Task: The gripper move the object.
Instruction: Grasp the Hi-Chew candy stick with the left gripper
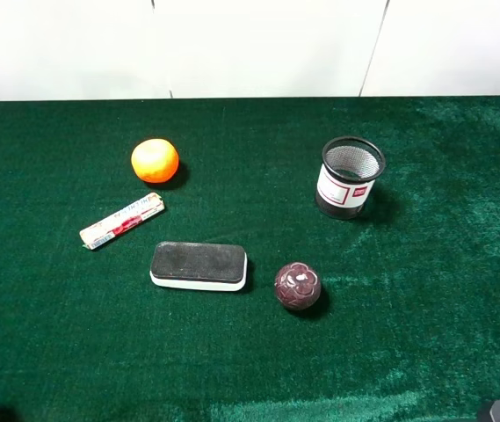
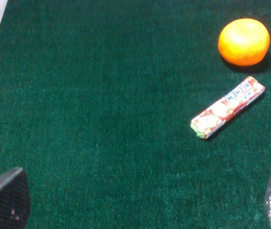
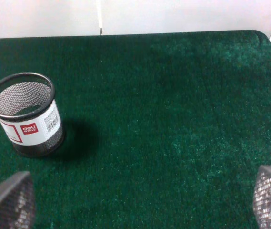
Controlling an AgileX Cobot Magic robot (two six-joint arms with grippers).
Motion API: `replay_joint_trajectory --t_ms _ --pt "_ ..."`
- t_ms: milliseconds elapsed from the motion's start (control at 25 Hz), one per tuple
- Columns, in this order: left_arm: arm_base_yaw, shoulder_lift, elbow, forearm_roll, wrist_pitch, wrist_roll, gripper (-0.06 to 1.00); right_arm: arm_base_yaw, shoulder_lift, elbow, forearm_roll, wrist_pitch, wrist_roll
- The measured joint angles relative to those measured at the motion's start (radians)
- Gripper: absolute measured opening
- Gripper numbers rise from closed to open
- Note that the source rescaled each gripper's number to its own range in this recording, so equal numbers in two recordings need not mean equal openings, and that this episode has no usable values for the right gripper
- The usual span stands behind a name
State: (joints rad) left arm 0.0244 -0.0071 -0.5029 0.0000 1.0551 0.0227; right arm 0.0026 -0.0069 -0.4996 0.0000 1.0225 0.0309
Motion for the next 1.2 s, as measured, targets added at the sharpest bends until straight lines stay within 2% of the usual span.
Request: replay_joint_trajectory --t_ms 1200 --pt "0.000 0.000 0.000 0.000 0.000 0.000 1.00 0.000 0.000 0.000 0.000 0.000 0.000"
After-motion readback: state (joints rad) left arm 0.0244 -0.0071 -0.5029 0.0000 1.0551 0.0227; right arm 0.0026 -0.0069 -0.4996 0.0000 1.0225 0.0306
